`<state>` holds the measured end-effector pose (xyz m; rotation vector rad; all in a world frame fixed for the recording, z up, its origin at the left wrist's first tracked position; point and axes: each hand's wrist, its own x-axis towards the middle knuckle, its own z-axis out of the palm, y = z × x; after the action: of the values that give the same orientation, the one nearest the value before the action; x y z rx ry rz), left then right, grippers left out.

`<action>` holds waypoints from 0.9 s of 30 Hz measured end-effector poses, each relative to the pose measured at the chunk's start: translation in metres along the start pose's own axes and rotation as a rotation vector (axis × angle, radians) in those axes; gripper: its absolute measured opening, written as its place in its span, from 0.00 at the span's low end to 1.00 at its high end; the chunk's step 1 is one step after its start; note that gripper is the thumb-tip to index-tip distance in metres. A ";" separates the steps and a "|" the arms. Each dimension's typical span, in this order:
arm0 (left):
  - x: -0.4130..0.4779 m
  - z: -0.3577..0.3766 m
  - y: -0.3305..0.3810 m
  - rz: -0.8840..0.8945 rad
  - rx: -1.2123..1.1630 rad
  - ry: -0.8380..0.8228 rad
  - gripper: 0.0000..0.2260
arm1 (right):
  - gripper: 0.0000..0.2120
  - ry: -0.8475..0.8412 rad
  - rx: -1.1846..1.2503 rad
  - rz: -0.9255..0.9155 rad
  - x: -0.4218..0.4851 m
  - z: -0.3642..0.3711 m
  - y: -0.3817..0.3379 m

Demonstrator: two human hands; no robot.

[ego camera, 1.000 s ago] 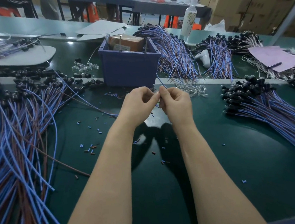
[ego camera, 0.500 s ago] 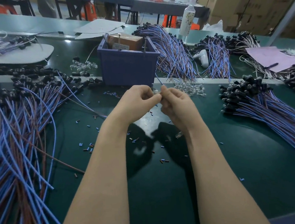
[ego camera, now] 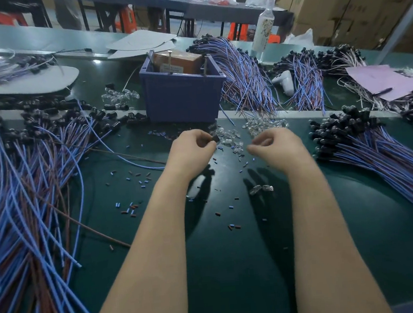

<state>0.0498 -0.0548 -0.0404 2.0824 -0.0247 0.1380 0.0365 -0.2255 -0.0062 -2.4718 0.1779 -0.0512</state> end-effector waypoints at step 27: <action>-0.005 -0.001 0.003 0.146 -0.004 0.014 0.07 | 0.07 0.133 0.516 -0.278 0.004 0.041 -0.016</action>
<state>0.0447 -0.0555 -0.0383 2.0748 -0.1690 0.2411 0.0457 -0.1883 -0.0291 -1.9611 -0.1138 -0.3378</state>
